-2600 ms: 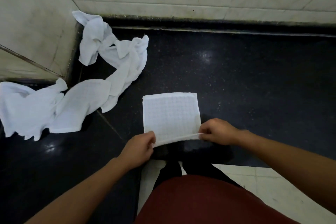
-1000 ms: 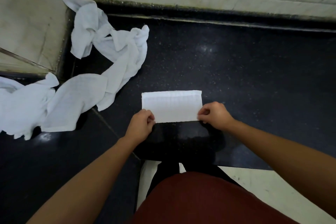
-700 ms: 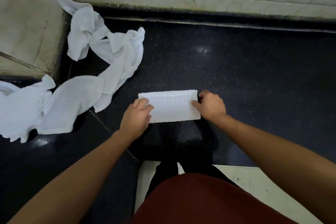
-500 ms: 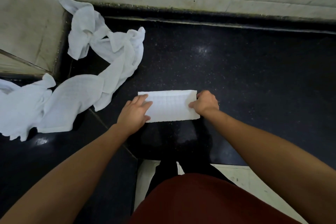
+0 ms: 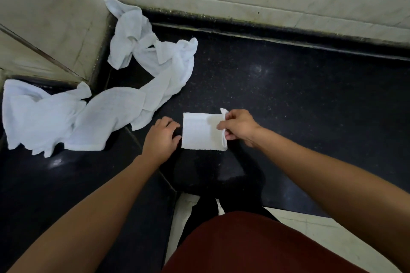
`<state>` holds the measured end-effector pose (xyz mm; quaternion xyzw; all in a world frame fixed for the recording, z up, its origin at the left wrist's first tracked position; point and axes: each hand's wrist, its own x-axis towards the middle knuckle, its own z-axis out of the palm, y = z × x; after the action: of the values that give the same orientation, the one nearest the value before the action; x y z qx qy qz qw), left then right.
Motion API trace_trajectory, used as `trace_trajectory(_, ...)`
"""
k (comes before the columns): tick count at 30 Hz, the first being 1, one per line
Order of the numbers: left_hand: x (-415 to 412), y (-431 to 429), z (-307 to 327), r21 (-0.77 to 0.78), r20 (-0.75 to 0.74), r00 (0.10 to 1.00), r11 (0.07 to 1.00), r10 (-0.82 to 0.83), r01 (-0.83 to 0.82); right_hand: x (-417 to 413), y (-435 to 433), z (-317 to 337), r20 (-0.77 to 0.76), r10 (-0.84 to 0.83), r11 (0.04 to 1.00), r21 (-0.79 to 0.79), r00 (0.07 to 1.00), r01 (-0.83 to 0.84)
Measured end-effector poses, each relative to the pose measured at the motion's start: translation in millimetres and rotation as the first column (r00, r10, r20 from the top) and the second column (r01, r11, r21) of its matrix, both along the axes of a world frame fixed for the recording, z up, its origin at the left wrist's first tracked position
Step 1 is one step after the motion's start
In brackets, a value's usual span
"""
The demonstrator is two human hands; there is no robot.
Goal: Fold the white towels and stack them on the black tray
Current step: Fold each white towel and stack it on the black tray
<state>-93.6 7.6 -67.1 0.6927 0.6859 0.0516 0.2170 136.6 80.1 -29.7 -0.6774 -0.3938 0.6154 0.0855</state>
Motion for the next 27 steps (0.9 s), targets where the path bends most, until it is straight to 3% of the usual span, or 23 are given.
trace_trajectory(4,-30,-22,4,-0.017,0.007,0.99,0.99,0.14,-0.14,-59,-2,-12,0.024,0.096,0.995,-0.001,0.995,-0.096)
trace_trajectory(10,-52,-42,6,-0.054,-0.012,0.98,0.978,0.2,-0.2,-100,-3,-40,0.232,0.301,0.943,0.075,0.925,-0.325)
trace_trajectory(14,-46,-39,5,0.006,0.046,0.981,0.982,0.187,-0.188,-95,-4,-33,0.071,0.228,0.972,0.041,0.971,-0.231)
trace_trajectory(17,-25,-26,5,0.103,0.076,0.997,0.994,0.029,-0.036,-75,1,-31,0.005,0.129,0.99,0.053,0.992,-0.129)
trace_trajectory(20,3,-8,6,0.15,0.006,0.981,0.97,-0.195,0.192,-50,11,-32,0.077,0.015,0.99,0.138,0.997,-0.026)
trace_trajectory(22,15,1,4,0.012,-0.071,0.951,0.953,-0.3,0.302,-38,17,-34,0.094,-0.027,0.993,0.117,0.995,0.016)
trace_trajectory(25,11,10,-4,-0.202,-0.163,0.914,0.919,-0.372,0.339,-28,25,-41,0.082,-0.042,0.998,0.06,0.996,0.037)
trace_trajectory(27,5,10,-8,-0.241,-0.163,0.909,0.909,-0.383,0.339,-27,27,-44,0.193,0.067,0.987,0.132,0.979,-0.094)
